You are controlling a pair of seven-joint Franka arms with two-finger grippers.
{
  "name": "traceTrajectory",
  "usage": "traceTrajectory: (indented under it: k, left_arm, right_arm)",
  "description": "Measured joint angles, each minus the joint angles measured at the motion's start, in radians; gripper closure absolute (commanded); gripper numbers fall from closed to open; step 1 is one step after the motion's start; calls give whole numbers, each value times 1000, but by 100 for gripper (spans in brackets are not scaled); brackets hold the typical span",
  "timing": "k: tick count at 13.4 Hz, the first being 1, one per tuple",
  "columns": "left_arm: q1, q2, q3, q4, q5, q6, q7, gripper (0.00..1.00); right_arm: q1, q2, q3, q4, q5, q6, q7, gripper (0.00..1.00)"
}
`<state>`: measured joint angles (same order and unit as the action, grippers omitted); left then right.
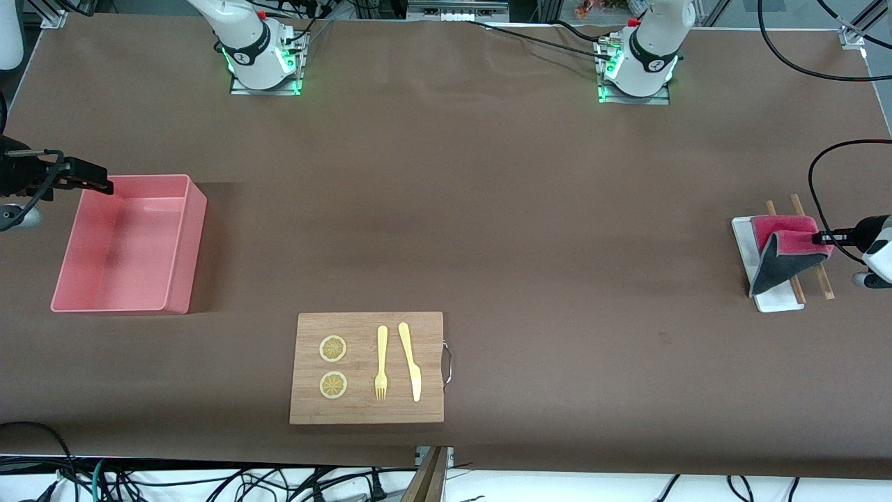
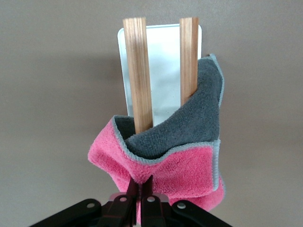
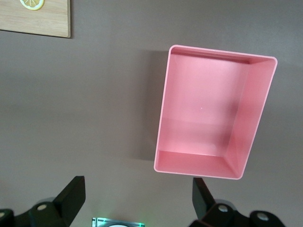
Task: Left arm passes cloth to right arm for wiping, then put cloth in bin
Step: 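Lift the cloth with the left gripper while the right gripper approaches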
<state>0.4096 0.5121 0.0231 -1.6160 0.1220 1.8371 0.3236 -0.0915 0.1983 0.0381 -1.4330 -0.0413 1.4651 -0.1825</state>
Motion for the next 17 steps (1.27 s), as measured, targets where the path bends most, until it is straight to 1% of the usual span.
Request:
traceTrajectory:
  k: [3, 5, 7, 9, 12, 14, 17]
  left_arm:
    - [0, -14, -3, 27, 0, -38, 0, 100]
    - [0, -46, -21, 73, 0, -131, 0, 100]
    - [-1, -74, -54, 138, 0, -236, 0, 100]
    - [-2, -85, -101, 189, -9, -294, -2, 100]
    - [-4, -85, -181, 220, -84, -337, -32, 100]
    - [-5, -84, -258, 221, -147, -346, -136, 100]
    - [-17, -82, -394, 221, -243, -347, -406, 100]
  right_arm:
    - [0, 0, 0, 0, 0, 0, 0, 0]
    - [0, 1, 0, 0, 8, 1, 0, 0]
    - [0, 6, 0, 0, 26, 1, 0, 0]
    - [2, 19, 3, 0, 53, 6, 19, 0]
    - [27, 48, 12, 0, 101, 39, 143, 0]
    - [65, 70, 15, 0, 137, 80, 251, 0]
    - [115, 104, 17, 0, 204, 154, 405, 0]
